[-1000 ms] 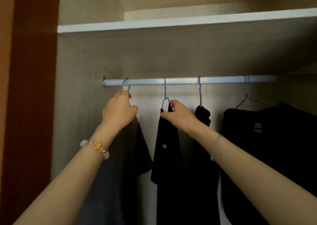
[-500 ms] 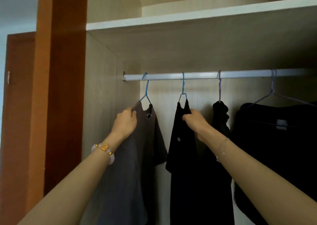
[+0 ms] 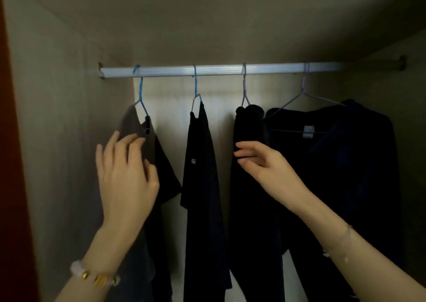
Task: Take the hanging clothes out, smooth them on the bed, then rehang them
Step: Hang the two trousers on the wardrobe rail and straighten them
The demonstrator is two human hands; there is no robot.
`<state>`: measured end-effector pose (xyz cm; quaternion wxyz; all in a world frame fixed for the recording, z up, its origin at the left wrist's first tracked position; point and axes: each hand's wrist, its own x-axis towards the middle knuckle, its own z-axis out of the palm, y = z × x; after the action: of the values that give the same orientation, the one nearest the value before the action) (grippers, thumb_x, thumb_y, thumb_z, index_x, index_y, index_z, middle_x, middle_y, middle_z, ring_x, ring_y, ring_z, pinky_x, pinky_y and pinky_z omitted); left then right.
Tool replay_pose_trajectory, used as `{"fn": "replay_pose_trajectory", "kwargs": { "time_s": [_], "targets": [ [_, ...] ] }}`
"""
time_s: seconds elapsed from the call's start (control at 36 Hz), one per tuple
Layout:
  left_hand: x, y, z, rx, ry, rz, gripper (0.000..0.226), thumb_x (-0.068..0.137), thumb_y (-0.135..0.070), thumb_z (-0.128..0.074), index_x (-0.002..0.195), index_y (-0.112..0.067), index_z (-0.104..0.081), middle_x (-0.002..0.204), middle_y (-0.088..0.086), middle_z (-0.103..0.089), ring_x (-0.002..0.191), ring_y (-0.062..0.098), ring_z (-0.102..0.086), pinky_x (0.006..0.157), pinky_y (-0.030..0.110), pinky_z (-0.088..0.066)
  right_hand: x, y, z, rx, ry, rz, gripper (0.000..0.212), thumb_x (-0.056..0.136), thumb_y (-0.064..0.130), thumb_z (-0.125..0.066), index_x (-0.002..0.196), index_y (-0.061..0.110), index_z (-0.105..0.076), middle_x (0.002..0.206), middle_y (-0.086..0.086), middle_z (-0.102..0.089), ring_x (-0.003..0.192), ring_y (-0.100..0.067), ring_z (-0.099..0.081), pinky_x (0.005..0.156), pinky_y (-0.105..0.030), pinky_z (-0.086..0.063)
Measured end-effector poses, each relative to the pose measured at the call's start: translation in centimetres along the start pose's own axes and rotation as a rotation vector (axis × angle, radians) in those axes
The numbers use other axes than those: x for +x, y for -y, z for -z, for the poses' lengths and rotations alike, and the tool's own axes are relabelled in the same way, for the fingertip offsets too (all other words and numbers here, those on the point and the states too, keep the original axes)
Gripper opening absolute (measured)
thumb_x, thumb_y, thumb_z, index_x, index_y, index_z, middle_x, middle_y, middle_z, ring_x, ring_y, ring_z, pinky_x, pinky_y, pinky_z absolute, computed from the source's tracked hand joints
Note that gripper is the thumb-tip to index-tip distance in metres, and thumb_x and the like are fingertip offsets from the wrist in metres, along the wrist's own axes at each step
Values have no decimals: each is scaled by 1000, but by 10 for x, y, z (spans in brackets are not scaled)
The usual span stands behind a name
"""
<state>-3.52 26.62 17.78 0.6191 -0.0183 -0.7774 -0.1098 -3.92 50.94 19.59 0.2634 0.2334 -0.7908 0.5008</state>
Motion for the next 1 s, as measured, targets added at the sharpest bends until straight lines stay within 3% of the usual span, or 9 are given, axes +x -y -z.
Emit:
{"fn": "replay_pose_trajectory", "kwargs": {
  "time_s": [0.14, 0.31, 0.44, 0.53, 0.64, 0.78, 0.83, 0.94, 1.0],
  "targets": [
    [-41, -41, 11, -223, -30, -60, 34, 81, -12, -42, 106, -1, -64, 111, 15, -65, 116, 28, -52, 106, 46, -36, -60, -13, 38, 21, -139, -20, 34, 91, 6, -52, 107, 32, -65, 100, 10, -70, 96, -4, -65, 87, -26, -53],
    [-116, -139, 8, -661, 120, -191, 32, 88, -20, -40, 93, -16, -71, 97, -1, -70, 94, 8, -57, 89, 18, -42, -127, -37, 100, -184, -383, -44, 29, 90, 9, -54, 102, 33, -65, 94, 18, -70, 91, 3, -64, 80, -8, -49],
    [-178, -232, -10, -967, 562, -193, 26, 83, -29, -43, 103, -42, -53, 106, -28, -57, 97, -14, -51, 86, 1, -37, -177, -56, 139, -512, -611, -35, 27, 90, 13, -56, 106, 33, -62, 97, 22, -67, 89, 5, -62, 64, -7, -44],
    [-202, -280, -21, -1112, 936, -115, 33, 78, -53, -33, 111, -59, -32, 122, -43, -35, 117, -22, -35, 96, 0, -30, -201, -65, 158, -663, -712, -7, 27, 92, 16, -52, 112, 34, -57, 105, 25, -61, 94, 1, -58, 74, -7, -42],
    [-225, -329, -37, -1143, 1122, -43, 66, 89, -43, -50, 144, -36, -15, 144, -26, -20, 135, -6, -23, 114, 19, -26, -221, -92, 188, -729, -712, -115, 48, 89, 13, -59, 133, 25, -46, 132, 10, -47, 122, -15, -46, 102, -39, -42],
    [-239, -372, -52, -1200, 1131, 106, 72, 87, -32, -61, 146, -23, -20, 142, -14, -33, 132, 0, -33, 112, 22, -30, -229, -126, 199, -540, -555, -323, 55, 93, 26, -52, 144, 29, -30, 144, 20, -32, 136, -1, -31, 114, -38, -31],
    [-238, -386, -57, -1219, 1096, 178, 64, 85, -32, -64, 140, -20, -32, 133, -13, -47, 125, 2, -46, 103, 19, -39, -229, -135, 195, -508, -549, -323, 55, 94, 25, -50, 145, 25, -29, 149, 18, -24, 138, 4, -23, 117, -34, -26],
    [-223, -394, -57, -1300, 1104, 353, 62, 64, -70, -49, 106, -24, -47, 89, -25, -55, 78, -21, -57, 66, -2, -41, -226, -142, 185, -423, -624, -330, 55, 95, 23, -49, 146, 22, -30, 150, 18, -25, 138, 3, -23, 117, -33, -25],
    [-225, -393, -63, -1334, 1121, 387, 40, 77, -52, -63, 102, -23, -52, 89, -19, -63, 78, -17, -61, 62, 1, -45, -225, -144, 180, -393, -672, -340, 52, 94, 30, -49, 144, 23, -35, 140, 18, -34, 133, -1, -32, 113, -33, -30]
  ]
}}
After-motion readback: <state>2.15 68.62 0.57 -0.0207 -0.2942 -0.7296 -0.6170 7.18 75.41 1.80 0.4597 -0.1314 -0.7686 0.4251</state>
